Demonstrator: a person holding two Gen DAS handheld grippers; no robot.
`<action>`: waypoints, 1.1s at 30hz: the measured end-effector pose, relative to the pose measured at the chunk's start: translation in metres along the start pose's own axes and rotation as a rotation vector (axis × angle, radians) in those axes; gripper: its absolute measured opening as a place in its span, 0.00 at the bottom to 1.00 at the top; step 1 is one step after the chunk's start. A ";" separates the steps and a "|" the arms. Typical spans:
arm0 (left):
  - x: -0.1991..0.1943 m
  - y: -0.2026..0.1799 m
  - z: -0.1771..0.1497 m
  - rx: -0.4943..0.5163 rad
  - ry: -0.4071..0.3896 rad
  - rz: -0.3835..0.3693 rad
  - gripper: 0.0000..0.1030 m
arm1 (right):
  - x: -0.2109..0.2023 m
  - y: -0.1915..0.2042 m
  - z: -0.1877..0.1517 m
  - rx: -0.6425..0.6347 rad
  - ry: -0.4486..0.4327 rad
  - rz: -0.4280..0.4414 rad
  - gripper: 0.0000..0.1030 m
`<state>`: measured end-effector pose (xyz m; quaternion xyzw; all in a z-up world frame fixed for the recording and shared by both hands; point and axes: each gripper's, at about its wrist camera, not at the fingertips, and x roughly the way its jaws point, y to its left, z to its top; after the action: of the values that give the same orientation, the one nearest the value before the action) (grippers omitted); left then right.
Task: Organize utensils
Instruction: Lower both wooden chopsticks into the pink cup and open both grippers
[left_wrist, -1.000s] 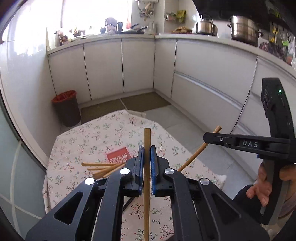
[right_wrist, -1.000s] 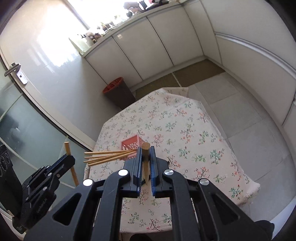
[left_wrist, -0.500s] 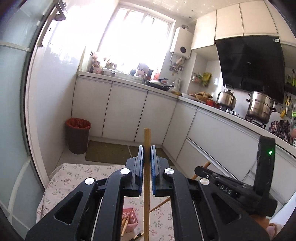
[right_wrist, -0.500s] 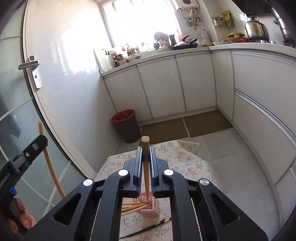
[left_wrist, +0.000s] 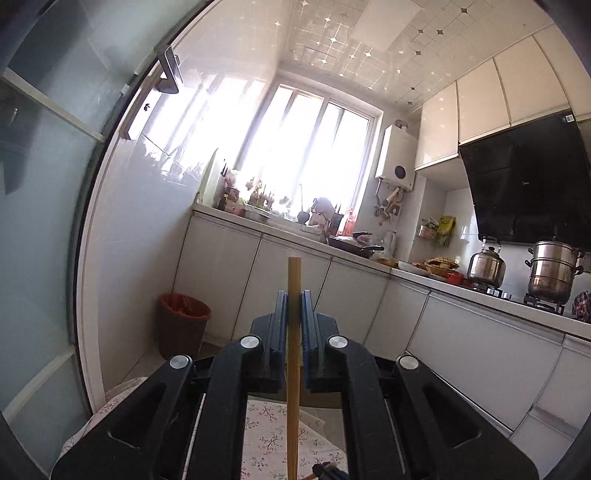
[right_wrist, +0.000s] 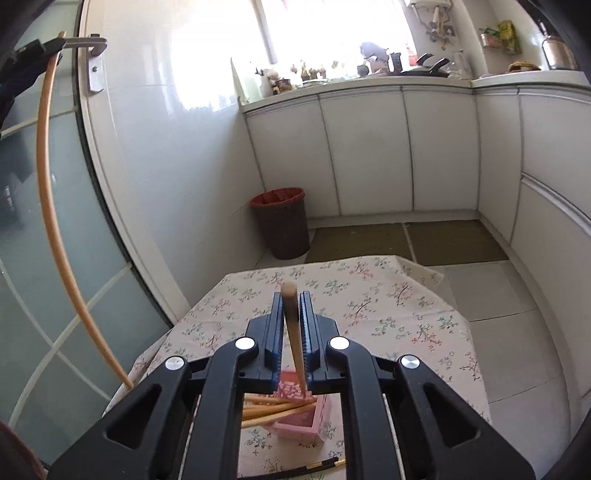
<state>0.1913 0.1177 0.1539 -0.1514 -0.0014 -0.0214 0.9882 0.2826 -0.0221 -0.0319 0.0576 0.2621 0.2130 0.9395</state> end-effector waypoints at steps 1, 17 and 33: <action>0.002 -0.001 -0.002 0.004 0.003 0.006 0.06 | -0.003 -0.003 -0.002 0.004 0.001 0.008 0.21; 0.029 -0.028 -0.068 0.119 -0.053 0.176 0.36 | -0.053 -0.062 0.001 0.126 -0.072 -0.059 0.38; -0.087 -0.016 -0.012 0.115 -0.034 -0.018 0.87 | -0.085 -0.068 -0.014 0.232 -0.079 -0.080 0.45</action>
<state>0.1033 0.1026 0.1466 -0.0947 -0.0206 -0.0275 0.9949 0.2353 -0.1204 -0.0189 0.1639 0.2497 0.1409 0.9439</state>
